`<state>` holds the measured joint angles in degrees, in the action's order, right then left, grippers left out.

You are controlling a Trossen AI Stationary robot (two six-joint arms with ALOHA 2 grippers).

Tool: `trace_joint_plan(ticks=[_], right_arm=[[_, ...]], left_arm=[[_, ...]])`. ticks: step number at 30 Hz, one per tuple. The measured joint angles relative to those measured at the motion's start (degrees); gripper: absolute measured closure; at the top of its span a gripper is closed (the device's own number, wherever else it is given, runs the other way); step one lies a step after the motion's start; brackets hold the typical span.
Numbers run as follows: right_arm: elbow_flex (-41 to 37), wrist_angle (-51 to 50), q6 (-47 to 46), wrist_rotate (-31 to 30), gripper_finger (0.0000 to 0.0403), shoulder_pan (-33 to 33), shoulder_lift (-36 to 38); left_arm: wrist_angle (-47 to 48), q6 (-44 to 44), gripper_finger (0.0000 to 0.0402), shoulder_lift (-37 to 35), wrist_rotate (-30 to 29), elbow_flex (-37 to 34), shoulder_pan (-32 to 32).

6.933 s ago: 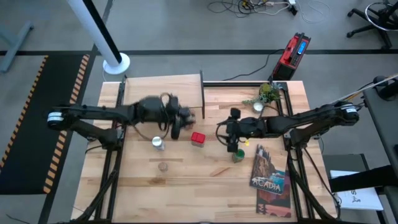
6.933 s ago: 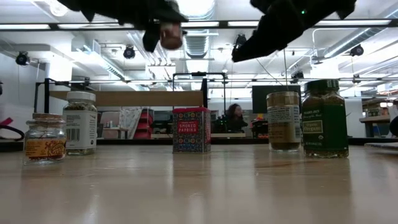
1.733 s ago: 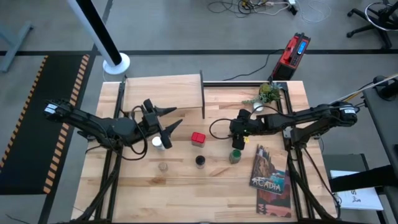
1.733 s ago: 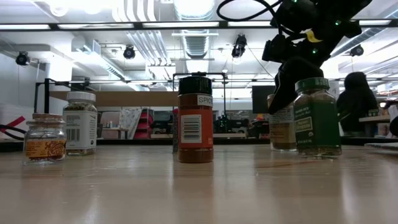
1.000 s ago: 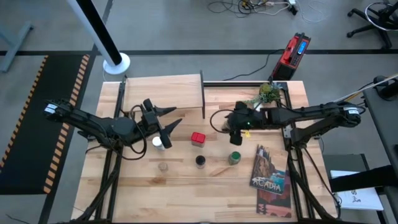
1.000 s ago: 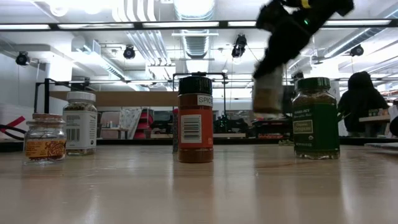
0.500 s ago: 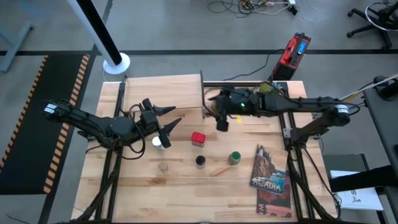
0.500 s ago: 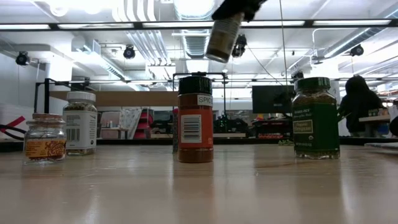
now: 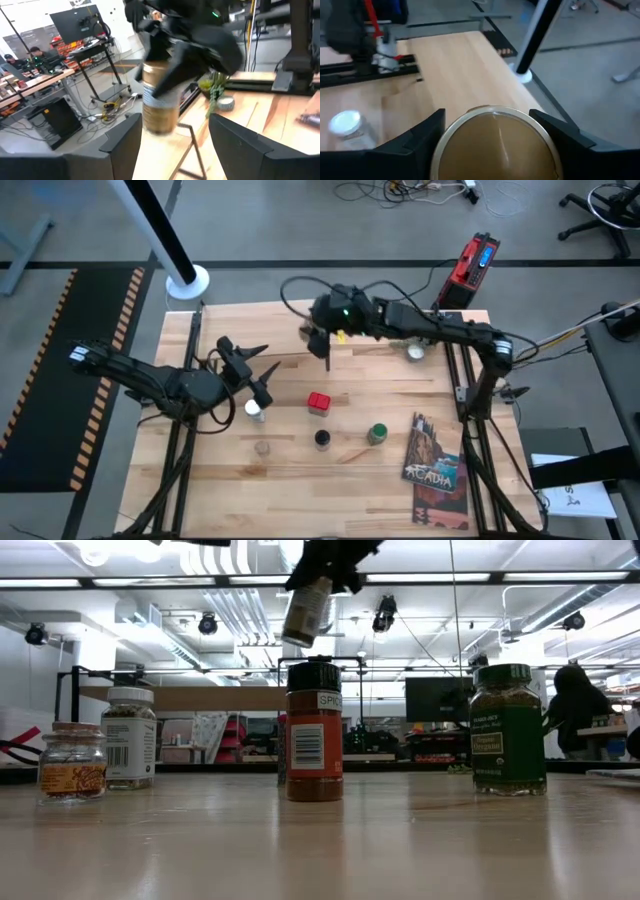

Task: Shelf spices
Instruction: Put the brown seasoning bottle on the shelf

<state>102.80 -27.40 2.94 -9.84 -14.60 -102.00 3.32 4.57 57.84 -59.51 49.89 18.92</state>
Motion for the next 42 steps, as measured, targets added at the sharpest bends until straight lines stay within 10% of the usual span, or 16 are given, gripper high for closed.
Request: trace_joint_plan(ticks=[16,42], right_arm=[[23.6,-13.5,-7.9,-0.2,0.0156,-6.3,-17.6],[28.2,-13.8,-12.0,-1.1,0.0137,-11.6,-23.2]], left_arm=[[17.9,-11.6,0.0195,-3.7,-1.5,-0.1,0.0],[18.3,-14.8,0.0204,-4.4,-1.1,0.0,0.0]])
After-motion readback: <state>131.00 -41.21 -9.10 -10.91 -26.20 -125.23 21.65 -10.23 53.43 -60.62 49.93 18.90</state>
